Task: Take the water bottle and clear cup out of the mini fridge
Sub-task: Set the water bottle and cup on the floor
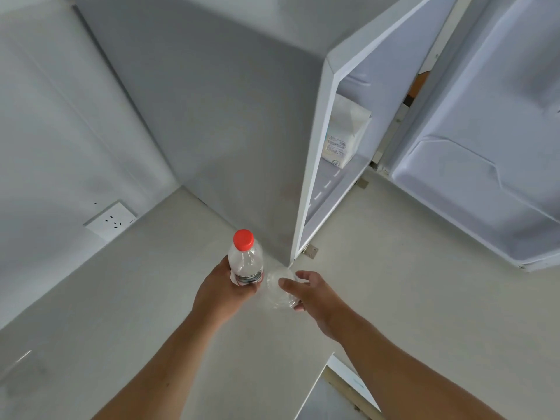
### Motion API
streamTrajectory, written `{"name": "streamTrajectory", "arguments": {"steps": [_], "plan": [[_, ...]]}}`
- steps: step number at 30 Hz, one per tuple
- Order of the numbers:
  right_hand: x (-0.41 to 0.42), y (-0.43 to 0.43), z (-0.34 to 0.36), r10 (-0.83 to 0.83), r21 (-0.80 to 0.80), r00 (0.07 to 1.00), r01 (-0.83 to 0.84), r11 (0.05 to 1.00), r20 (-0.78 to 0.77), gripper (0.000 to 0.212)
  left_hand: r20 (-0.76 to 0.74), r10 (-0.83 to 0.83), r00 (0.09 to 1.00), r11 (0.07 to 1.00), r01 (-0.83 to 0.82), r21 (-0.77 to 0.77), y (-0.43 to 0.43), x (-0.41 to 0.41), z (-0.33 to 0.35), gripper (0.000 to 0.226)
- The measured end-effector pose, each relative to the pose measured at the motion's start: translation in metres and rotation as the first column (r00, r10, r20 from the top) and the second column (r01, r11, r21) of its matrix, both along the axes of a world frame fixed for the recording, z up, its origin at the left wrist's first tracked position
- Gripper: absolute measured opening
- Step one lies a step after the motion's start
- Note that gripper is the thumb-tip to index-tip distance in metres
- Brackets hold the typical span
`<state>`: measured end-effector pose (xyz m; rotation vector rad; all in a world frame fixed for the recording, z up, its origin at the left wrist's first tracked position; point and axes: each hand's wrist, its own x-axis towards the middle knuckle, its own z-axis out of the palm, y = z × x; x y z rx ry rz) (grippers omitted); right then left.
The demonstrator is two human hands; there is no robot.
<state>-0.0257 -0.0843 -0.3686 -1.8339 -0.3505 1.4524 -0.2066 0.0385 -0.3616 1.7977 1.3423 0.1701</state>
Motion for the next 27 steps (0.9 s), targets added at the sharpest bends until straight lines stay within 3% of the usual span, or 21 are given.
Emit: {"name": "streamTrajectory", "arguments": {"steps": [15, 19, 27], "plan": [[-0.006, 0.0, -0.011, -0.086, 0.026, 0.996, 0.086, 0.996, -0.001, 0.108, 0.02, -0.041, 0.999, 0.999, 0.041, 0.011, 0.017, 0.005, -0.012, 0.051], [-0.009, 0.003, -0.007, -0.038, 0.005, 0.992, 0.037, 0.999, 0.119, 0.104, 0.032, -0.049, 0.998, 0.999, 0.049, -0.008, 0.02, 0.003, -0.017, 0.056], [-0.008, 0.002, -0.009, 0.015, -0.003, 0.956, -0.014, 1.0, 0.295, 0.073, 0.016, -0.041, 0.999, 0.999, 0.042, -0.024, 0.016, -0.003, -0.022, 0.063]]}}
